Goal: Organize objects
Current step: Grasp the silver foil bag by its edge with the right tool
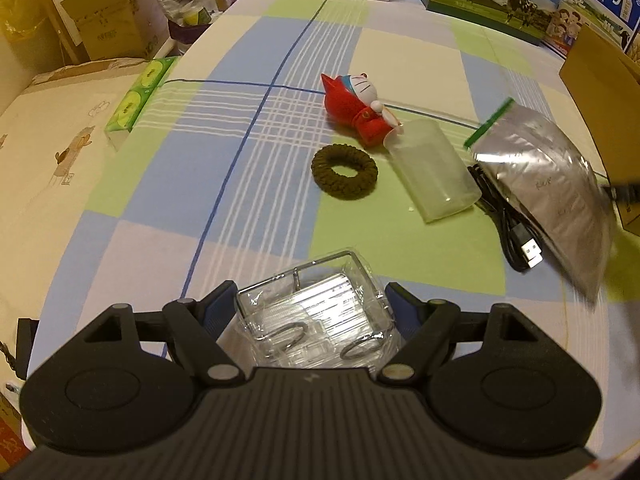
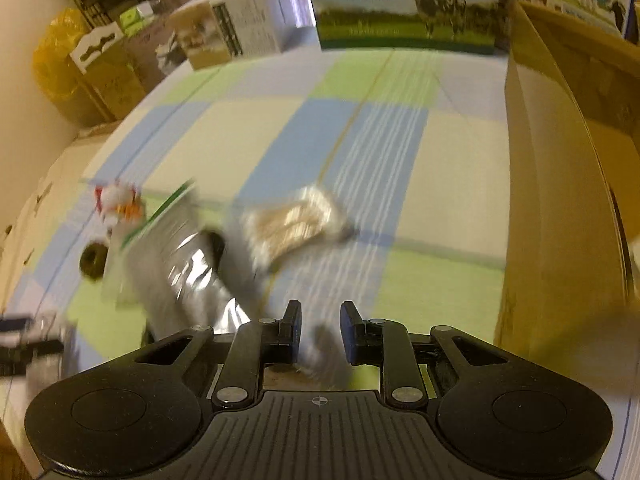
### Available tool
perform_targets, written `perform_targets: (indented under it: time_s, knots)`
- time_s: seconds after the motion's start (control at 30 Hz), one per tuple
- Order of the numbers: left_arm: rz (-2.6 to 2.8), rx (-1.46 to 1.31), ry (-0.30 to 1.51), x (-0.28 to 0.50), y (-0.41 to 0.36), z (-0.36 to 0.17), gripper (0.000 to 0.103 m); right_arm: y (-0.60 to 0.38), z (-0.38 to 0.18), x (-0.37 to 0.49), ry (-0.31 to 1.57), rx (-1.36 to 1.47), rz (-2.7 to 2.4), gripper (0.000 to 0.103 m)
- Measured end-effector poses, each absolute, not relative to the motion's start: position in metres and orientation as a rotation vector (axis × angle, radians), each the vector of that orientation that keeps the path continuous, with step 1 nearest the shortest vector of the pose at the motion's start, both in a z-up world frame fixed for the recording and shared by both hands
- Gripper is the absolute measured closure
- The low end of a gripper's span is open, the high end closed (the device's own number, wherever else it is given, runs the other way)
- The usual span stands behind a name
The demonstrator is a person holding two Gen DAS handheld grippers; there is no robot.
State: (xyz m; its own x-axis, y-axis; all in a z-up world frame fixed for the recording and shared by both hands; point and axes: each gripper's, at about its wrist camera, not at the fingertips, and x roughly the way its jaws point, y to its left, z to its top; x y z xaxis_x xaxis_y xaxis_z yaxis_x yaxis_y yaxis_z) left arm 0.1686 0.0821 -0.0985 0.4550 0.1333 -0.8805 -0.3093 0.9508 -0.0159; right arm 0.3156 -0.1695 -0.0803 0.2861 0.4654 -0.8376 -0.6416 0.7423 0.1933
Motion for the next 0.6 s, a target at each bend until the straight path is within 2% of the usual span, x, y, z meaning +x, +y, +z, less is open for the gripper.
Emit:
perform_targets:
  time_s: [0.2,0.33,0.4,0.43,0.47,0.5,0.53,0.6]
  knots:
    - [0.254,-0.165,1.069,0.173,0.082,-0.099,0.025,-0.194,-0.084,0.265,1.091,-0.188,0.723,0.084]
    - [0.237,-0.147,1.071,0.176,0.082,-0.099,0.025,-0.205,-0.068,0.253,1.043,-0.157,0.663,0.083]
    - [0.229,-0.139,1.07,0.178,0.081,-0.099,0.025,-0.207,-0.054,0.251,0.996,-0.121,0.673,0.079]
    - [0.225,-0.137,1.069,0.179,0.081,-0.098,0.025,-0.207,-0.047,0.249,0.973,-0.1,0.693,0.065]
    - [0.222,-0.136,1.069,0.179,0.081,-0.099,0.025,-0.204,-0.041,0.246,0.956,-0.089,0.714,0.038]
    - [0.217,-0.135,1.069,0.18,0.081,-0.099,0.025,-0.2,-0.037,0.243,0.94,-0.09,0.737,0.026]
    - [0.214,-0.134,1.069,0.181,0.081,-0.099,0.025,-0.193,-0.034,0.239,0.914,-0.103,0.759,0.02]
    - [0.208,-0.132,1.068,0.18,0.081,-0.099,0.025,-0.174,-0.036,0.23,0.904,-0.175,0.805,0.02]
